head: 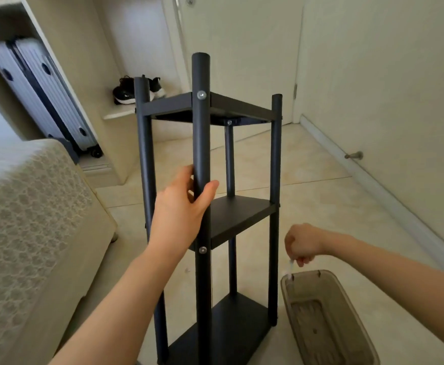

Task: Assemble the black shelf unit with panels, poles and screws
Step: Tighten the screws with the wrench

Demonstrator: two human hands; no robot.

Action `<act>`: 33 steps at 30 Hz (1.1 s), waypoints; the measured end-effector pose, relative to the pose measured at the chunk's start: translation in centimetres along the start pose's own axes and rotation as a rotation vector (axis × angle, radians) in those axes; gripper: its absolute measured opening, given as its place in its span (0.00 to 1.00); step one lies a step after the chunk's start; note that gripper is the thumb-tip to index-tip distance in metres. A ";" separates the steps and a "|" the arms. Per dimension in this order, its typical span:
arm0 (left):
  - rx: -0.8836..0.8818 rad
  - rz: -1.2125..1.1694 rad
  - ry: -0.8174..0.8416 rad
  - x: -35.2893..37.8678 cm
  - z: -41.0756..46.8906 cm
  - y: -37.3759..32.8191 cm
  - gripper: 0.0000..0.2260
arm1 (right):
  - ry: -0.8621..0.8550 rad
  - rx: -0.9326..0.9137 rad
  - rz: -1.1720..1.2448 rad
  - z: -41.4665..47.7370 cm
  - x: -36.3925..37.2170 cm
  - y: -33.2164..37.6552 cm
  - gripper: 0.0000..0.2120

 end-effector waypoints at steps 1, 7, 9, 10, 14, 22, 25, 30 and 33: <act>-0.006 0.007 0.017 -0.1 0.0 0.0 0.24 | -0.021 -0.059 0.029 -1.2 -0.9 1.3 0.06; -0.040 0.101 0.056 -0.5 0.1 0.4 0.26 | -0.108 -0.396 0.542 -7.4 -3.8 6.1 0.05; -0.053 0.168 0.068 -1.1 0.5 0.3 0.24 | -0.147 -0.493 0.782 -9.0 -4.6 7.2 0.05; -0.059 0.211 0.074 -1.3 0.7 0.3 0.23 | -0.157 -0.544 0.904 -9.6 -5.0 7.8 0.05; -0.103 0.289 0.071 -2.3 1.5 0.8 0.23 | -0.116 -0.717 1.347 -10.9 -6.5 10.8 0.06; -0.119 0.220 0.130 -3.1 1.8 2.4 0.19 | 0.094 -0.834 1.703 -10.3 -8.2 14.9 0.11; -0.096 0.225 0.123 -3.6 2.1 2.8 0.15 | 0.155 -0.822 1.708 -9.5 -8.2 16.6 0.09; -0.050 0.258 0.054 -4.1 2.0 3.2 0.12 | 0.185 -0.808 1.740 -8.2 -8.3 18.5 0.12; -0.033 0.273 0.020 -4.6 1.9 3.3 0.15 | 0.098 -0.790 1.618 -7.7 -8.6 19.5 0.11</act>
Point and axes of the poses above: each hand's wrist, its own z-axis towards the middle knuckle, its own x-axis out of the palm, y = z × x, the point moved 9 cm from there along z, towards the middle knuckle, and after that the axes turned 8 degrees about y, right-handed, at the moved point
